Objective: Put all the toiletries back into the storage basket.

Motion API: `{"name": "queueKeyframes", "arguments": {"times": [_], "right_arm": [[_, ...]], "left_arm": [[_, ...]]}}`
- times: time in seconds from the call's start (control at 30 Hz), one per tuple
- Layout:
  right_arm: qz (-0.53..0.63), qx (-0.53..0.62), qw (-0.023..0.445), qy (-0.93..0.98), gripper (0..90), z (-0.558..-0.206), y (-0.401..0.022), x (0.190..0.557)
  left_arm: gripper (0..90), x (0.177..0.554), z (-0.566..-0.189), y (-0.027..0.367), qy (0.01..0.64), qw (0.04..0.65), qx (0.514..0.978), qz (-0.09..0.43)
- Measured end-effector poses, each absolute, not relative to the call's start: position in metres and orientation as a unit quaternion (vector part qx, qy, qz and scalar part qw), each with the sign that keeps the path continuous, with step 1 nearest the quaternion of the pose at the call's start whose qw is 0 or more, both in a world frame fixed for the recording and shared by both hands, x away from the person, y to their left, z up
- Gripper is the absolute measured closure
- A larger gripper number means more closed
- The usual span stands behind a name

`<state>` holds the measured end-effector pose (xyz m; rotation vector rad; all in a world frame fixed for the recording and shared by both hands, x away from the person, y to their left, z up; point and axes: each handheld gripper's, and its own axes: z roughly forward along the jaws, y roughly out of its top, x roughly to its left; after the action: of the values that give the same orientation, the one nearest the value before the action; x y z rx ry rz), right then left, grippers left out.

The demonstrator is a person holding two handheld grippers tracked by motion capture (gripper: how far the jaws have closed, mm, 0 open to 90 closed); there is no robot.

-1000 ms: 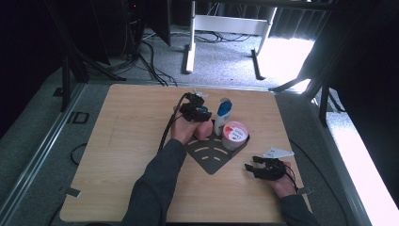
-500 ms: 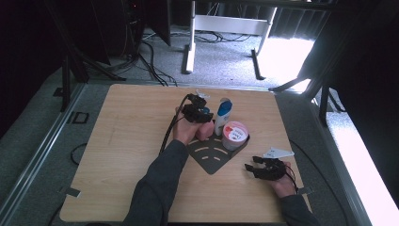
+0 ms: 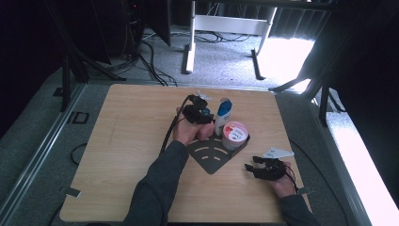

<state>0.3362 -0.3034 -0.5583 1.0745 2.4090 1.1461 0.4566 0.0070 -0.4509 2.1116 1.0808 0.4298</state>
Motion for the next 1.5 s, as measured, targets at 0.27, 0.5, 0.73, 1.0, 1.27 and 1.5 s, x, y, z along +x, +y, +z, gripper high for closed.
{"name": "queueKeyframes", "arguments": {"times": [0.27, 0.5, 0.73, 1.0, 1.27, 1.5], "right_arm": [[0.395, 0.370, 0.132, 0.830, 43.9, -0.558, -0.303, 0.336], [0.395, 0.370, 0.132, 0.830, 43.9, -0.558, -0.304, 0.336], [0.395, 0.370, 0.132, 0.830, 43.9, -0.558, -0.304, 0.336], [0.395, 0.370, 0.132, 0.830, 43.9, -0.558, -0.304, 0.336], [0.395, 0.370, 0.132, 0.830, 43.9, -0.558, -0.303, 0.336], [0.395, 0.370, 0.132, 0.830, 43.9, -0.558, -0.303, 0.336]], "left_arm": [[44.1, 0.457, -0.452, 0.005, 0.418, 0.361, 0.819, 0.157], [39.8, 0.455, -0.452, 0.005, 0.414, 0.360, 0.822, 0.155], [35.6, 0.452, -0.452, 0.001, 0.403, 0.342, 0.832, 0.169], [30.3, 0.453, -0.453, 0.004, 0.413, 0.337, 0.829, 0.170], [29.1, 0.447, -0.451, 0.018, 0.418, 0.344, 0.824, 0.171], [29.1, 0.439, -0.452, 0.033, 0.417, 0.349, 0.823, 0.168]]}}
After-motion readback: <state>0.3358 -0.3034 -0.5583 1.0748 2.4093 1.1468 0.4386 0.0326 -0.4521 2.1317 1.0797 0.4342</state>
